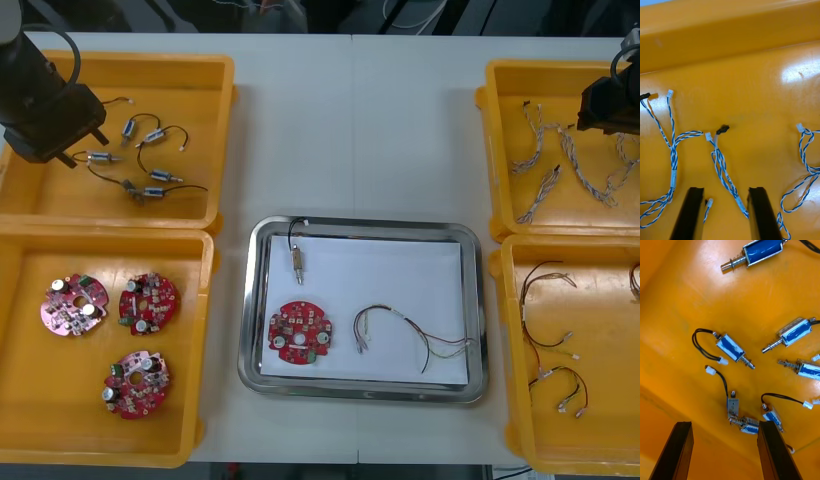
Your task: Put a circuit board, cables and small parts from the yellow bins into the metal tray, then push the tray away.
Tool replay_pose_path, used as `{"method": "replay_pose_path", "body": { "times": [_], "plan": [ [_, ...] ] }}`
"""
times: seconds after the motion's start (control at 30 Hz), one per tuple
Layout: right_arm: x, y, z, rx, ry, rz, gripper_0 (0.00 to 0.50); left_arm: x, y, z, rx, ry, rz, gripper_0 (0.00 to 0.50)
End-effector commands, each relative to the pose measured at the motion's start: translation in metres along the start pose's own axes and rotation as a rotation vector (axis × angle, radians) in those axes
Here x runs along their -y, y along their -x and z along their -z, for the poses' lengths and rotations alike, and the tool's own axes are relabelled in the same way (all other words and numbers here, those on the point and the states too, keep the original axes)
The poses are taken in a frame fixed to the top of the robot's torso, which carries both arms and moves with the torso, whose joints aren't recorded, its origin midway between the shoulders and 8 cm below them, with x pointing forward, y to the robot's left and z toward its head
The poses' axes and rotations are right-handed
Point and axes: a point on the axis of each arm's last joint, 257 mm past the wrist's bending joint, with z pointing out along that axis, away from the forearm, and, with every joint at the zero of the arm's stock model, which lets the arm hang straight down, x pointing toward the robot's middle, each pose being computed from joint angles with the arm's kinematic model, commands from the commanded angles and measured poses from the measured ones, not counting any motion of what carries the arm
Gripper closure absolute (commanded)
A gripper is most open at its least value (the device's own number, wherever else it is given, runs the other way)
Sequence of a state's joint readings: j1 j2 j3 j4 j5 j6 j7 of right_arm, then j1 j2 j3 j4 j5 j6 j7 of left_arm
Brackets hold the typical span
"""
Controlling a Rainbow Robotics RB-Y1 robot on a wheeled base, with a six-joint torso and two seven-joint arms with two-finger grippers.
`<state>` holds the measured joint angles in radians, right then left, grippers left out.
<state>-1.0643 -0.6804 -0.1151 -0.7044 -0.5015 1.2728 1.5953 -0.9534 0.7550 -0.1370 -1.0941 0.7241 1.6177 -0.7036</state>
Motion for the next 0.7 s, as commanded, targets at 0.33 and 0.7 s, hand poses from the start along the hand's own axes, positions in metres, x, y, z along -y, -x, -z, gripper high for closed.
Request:
{"method": "replay_pose_path", "body": {
  "times": [0.33,0.7],
  "plan": [
    [0.008,0.026,0.036,0.025,0.014,0.036,0.0,0.04,-0.003,-0.017,0.038,-0.033,-0.155,0.0],
    [0.022,0.012,0.048,-0.041,0.017,0.059,0.0,0.039,-0.021,-0.04,0.013,0.006,-0.212,0.0]
  ]
}}
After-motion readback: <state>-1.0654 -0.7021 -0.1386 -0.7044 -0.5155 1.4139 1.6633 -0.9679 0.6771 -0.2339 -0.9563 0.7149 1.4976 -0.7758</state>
